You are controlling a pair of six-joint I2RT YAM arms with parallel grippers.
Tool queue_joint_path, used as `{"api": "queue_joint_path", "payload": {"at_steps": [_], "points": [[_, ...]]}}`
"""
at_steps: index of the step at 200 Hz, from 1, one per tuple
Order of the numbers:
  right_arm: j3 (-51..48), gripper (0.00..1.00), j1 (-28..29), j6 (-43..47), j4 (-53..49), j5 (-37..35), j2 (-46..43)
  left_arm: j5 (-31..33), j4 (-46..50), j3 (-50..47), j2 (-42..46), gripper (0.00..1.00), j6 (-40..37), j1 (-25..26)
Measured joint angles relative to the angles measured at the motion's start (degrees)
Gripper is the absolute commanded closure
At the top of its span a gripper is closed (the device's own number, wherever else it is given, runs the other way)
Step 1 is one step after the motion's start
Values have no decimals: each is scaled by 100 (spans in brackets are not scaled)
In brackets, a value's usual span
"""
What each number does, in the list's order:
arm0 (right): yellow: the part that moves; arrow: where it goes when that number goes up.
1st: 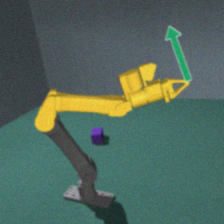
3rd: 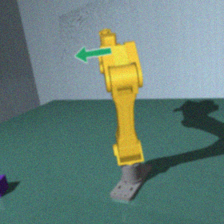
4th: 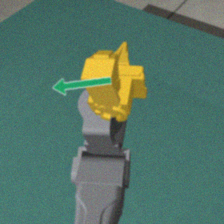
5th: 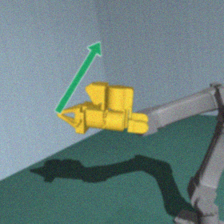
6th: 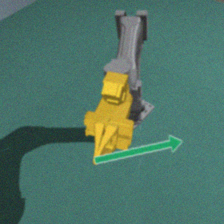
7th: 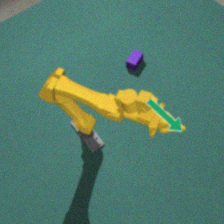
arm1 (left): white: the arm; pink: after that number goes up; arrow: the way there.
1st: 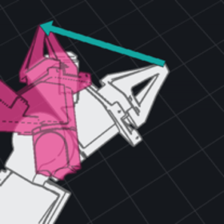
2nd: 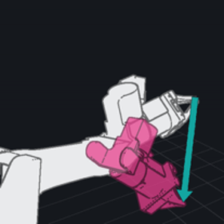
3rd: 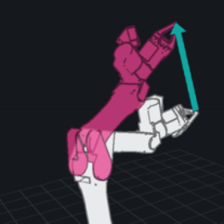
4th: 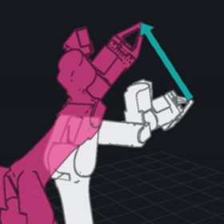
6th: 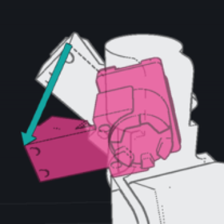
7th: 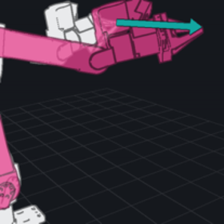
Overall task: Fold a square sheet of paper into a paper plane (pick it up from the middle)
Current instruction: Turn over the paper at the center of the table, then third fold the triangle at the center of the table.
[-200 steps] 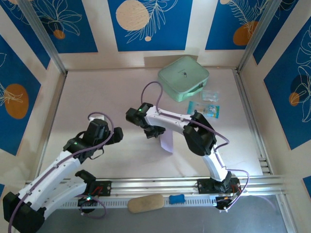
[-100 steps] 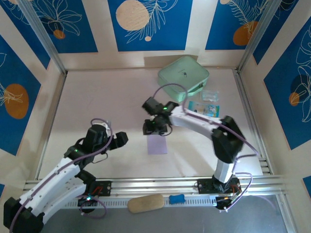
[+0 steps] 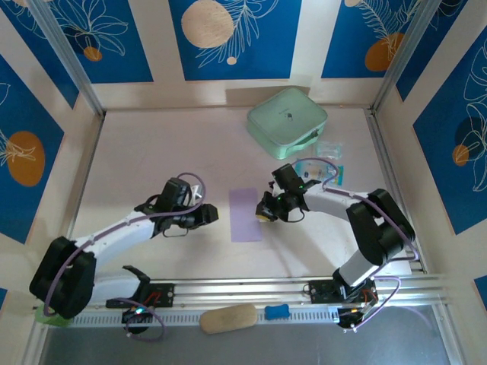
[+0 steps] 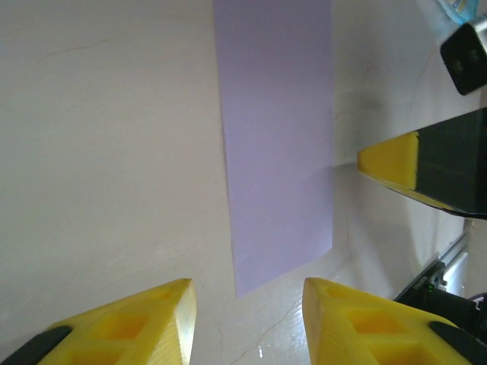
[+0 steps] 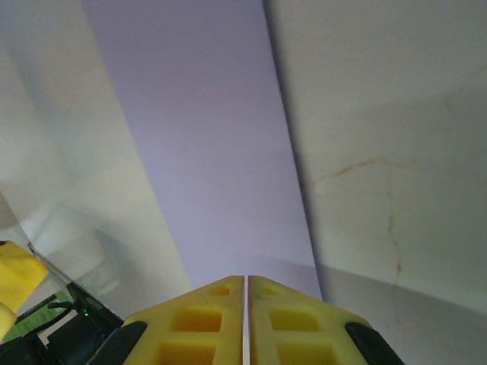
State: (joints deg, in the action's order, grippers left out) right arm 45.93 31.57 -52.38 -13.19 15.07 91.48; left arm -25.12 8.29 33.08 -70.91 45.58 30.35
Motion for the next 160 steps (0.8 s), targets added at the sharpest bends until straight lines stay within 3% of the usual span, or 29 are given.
{"api": "queue_joint_path", "payload": {"at_steps": [98, 160], "points": [[-306, 91, -507, 122, 907, 839, 745, -297, -835, 623, -1355, 60, 282, 122], [-496, 91, -546, 190, 1198, 898, 695, -299, -920, 890, -2000, 60, 372, 238]]}}
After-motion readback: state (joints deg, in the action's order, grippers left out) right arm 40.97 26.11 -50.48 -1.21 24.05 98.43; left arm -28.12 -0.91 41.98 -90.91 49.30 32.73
